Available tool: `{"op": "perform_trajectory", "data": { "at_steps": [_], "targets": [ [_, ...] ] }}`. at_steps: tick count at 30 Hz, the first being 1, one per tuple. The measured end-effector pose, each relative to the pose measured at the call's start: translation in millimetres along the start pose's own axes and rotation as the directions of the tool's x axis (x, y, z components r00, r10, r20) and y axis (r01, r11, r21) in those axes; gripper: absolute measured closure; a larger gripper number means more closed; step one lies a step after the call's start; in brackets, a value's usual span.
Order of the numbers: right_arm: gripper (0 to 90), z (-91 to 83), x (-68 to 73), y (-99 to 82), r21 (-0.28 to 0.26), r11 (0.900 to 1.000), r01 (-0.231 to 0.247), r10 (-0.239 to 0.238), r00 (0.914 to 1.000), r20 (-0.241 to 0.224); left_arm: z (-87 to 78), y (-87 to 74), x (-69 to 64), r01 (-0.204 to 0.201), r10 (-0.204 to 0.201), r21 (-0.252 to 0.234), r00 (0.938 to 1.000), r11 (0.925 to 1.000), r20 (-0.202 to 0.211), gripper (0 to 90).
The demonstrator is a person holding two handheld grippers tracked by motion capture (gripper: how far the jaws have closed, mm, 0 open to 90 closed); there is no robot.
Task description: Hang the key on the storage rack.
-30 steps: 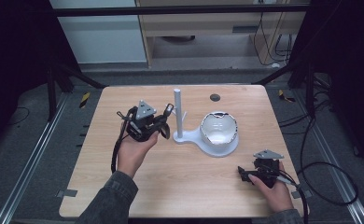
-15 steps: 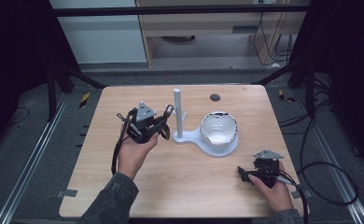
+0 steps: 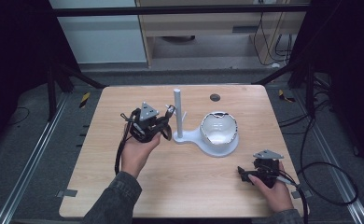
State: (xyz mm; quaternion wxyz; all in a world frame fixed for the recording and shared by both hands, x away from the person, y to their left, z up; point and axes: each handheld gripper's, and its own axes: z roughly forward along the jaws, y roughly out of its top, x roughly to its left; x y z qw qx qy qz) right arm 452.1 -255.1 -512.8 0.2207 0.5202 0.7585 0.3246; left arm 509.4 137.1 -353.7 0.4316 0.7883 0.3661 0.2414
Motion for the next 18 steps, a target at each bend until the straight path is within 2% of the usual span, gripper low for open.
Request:
{"op": "perform_trajectory", "data": {
  "at_steps": [6, 18],
  "targets": [
    [0.6, 0.0, 0.0, 0.0, 0.000, 1.0000, 0.001, -0.001, 1.0000, 0.000, 5.2, -0.2, -1.4, -0.002, 0.002, 0.006, 1.0000, 1.0000, -0.003, 80.3],
    [0.5, 0.0, 0.0, 0.0, 0.000, 1.0000, 0.001, -0.001, 1.0000, 0.000, 16.5, -1.0, -3.6, 0.021, -0.021, 0.002, 0.9998, 0.9998, 0.002, 80.2]
  ]
}}
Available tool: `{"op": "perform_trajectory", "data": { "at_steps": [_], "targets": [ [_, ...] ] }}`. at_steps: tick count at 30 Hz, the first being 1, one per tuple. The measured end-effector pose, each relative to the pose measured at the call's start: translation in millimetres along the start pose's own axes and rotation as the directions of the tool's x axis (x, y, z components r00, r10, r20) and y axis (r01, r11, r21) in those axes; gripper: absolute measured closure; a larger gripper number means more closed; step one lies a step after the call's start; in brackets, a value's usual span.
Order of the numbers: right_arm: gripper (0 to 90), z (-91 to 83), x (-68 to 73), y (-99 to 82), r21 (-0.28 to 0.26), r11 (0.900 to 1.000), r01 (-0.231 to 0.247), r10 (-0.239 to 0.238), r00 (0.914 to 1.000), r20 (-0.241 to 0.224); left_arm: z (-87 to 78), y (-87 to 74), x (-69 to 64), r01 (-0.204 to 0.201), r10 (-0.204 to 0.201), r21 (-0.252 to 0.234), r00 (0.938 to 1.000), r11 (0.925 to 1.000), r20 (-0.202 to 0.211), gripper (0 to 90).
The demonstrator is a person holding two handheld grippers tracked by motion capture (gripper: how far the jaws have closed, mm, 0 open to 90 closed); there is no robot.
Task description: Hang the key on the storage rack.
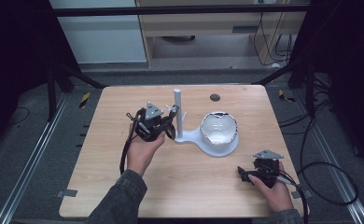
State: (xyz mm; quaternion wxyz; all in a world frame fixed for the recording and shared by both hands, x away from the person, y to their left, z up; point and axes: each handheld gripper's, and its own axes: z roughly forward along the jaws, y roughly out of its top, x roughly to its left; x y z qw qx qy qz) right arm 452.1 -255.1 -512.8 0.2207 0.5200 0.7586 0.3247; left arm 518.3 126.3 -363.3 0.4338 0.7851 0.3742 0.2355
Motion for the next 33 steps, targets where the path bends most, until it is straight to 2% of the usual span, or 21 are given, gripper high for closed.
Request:
{"op": "perform_trajectory", "data": {
  "at_steps": [12, 15, 27, 33],
  "targets": [
    [0.4, 0.5, -0.3, 0.0, -0.002, 1.0000, 0.006, -0.006, 1.0000, 0.002, 6.8, -3.4, 0.6, 0.013, -0.013, -0.007, 0.9999, 0.9999, -0.005, 80.2],
    [0.5, 0.7, -0.3, 0.1, -0.002, 1.0000, 0.007, -0.007, 1.0000, 0.001, 8.1, -3.7, -1.4, 0.003, -0.003, -0.007, 0.9999, 1.0000, -0.012, 80.1],
    [0.4, 0.8, 0.5, 0.6, 0.001, 1.0000, 0.003, -0.003, 1.0000, -0.003, 15.6, -8.9, -1.6, 0.020, -0.020, -0.016, 0.9998, 0.9997, -0.004, 80.2],
    [0.5, 0.8, 0.7, 0.7, 0.001, 1.0000, 0.002, -0.002, 1.0000, -0.004, 19.7, -10.2, -2.2, 0.046, -0.046, -0.027, 0.9989, 0.9986, 0.009, 80.1]
  ]
}}
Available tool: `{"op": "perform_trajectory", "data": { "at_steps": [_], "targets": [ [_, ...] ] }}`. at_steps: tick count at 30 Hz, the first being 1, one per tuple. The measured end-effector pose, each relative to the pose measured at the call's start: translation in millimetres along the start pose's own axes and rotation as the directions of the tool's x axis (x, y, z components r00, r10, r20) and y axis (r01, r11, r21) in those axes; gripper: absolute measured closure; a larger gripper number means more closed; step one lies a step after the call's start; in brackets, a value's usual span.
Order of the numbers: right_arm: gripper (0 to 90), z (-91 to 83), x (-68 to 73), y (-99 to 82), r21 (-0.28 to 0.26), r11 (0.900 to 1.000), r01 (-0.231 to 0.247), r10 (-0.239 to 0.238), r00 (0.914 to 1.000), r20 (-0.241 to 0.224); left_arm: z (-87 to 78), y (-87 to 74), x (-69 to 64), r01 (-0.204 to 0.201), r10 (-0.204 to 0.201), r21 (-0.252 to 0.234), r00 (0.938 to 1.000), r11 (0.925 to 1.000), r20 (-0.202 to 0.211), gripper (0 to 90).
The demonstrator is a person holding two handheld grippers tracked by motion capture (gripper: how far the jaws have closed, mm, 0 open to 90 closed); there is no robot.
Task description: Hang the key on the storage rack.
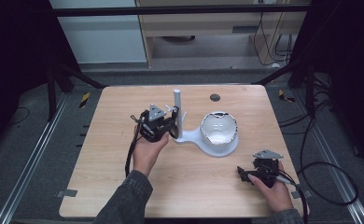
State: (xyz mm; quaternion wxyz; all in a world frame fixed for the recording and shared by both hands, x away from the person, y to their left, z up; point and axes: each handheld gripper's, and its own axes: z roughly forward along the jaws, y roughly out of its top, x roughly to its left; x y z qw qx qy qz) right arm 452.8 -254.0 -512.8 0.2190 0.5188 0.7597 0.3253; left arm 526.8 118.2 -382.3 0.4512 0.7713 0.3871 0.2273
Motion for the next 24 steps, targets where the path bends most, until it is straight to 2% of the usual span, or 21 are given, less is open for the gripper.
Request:
{"op": "perform_trajectory", "data": {
  "at_steps": [10, 17, 21, 24],
  "targets": [
    [0.6, -0.2, 0.2, -0.1, 0.000, 1.0000, 0.003, -0.003, 1.0000, 0.000, 2.7, 0.5, 1.7, -0.019, 0.019, 0.003, 0.9998, 0.9998, -0.008, 80.1],
    [0.6, -0.2, 0.4, -0.2, 0.000, 1.0000, 0.003, -0.003, 1.0000, -0.001, 7.0, 0.5, 3.0, -0.020, 0.020, 0.000, 0.9997, 0.9998, 0.010, 80.0],
    [0.6, -0.2, 0.4, -0.2, 0.000, 1.0000, 0.002, -0.002, 1.0000, -0.001, 8.3, 0.5, 2.9, -0.014, 0.014, -0.003, 0.9999, 0.9999, 0.010, 79.9],
    [0.6, -0.3, 0.5, -0.2, 0.000, 1.0000, 0.002, -0.002, 1.0000, 0.000, 9.2, 0.6, 3.9, -0.004, 0.004, -0.005, 0.9996, 1.0000, 0.026, 79.5]
  ]
}}
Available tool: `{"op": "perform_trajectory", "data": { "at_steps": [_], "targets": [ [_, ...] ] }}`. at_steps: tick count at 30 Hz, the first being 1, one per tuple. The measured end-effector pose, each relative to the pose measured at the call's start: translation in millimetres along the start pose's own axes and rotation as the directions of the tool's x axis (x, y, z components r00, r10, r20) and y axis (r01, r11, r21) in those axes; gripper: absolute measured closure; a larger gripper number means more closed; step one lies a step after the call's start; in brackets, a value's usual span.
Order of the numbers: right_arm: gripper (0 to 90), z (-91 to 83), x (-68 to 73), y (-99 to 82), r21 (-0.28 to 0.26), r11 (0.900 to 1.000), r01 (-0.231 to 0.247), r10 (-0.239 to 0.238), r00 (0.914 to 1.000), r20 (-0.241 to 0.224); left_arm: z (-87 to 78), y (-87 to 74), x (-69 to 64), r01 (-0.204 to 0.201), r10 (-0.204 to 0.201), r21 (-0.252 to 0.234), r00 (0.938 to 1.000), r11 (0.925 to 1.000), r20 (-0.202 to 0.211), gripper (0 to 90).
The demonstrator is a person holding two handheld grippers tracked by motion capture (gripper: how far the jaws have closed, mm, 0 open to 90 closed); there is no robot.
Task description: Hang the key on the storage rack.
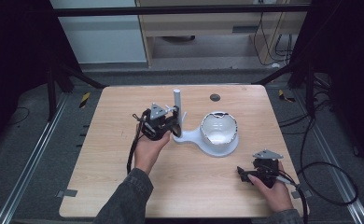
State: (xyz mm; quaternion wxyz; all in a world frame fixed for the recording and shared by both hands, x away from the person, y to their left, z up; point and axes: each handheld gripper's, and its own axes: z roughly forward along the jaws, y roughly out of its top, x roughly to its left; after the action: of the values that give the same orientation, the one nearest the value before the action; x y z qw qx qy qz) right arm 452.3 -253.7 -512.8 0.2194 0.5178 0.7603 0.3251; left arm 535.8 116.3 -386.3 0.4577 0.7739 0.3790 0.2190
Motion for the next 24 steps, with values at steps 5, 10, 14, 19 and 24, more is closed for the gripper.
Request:
{"op": "perform_trajectory", "data": {
  "at_steps": [5, 10, 14, 19, 24],
  "targets": [
    [0.7, 0.2, 0.2, -0.3, -0.002, 1.0000, 0.005, -0.005, 1.0000, 0.005, -1.3, -0.3, 3.6, 0.002, -0.002, -0.002, 1.0000, 1.0000, 0.008, 76.3],
    [0.5, 0.0, 0.5, 0.0, 0.000, 1.0000, -0.002, 0.002, 1.0000, 0.000, -6.7, -2.8, 6.6, 0.010, -0.010, 0.001, 0.9999, 0.9999, -0.013, 62.1],
    [0.4, 0.0, 0.5, 0.0, 0.000, 1.0000, -0.002, 0.002, 1.0000, 0.000, -13.2, -5.3, 8.6, 0.007, -0.007, 0.016, 0.9998, 0.9998, -0.017, 47.3],
    [0.4, 0.1, 0.6, 0.1, 0.001, 1.0000, -0.003, 0.003, 1.0000, 0.000, -20.6, -8.9, 11.2, -0.009, 0.009, 0.052, 1.0000, 0.9986, 0.002, 30.5],
    [0.5, 0.0, 0.8, 0.0, 0.000, 1.0000, -0.003, 0.003, 1.0000, 0.002, -30.1, -13.1, 13.4, -0.019, 0.019, 0.080, 0.9998, 0.9966, -0.005, 17.3]
  ]
}}
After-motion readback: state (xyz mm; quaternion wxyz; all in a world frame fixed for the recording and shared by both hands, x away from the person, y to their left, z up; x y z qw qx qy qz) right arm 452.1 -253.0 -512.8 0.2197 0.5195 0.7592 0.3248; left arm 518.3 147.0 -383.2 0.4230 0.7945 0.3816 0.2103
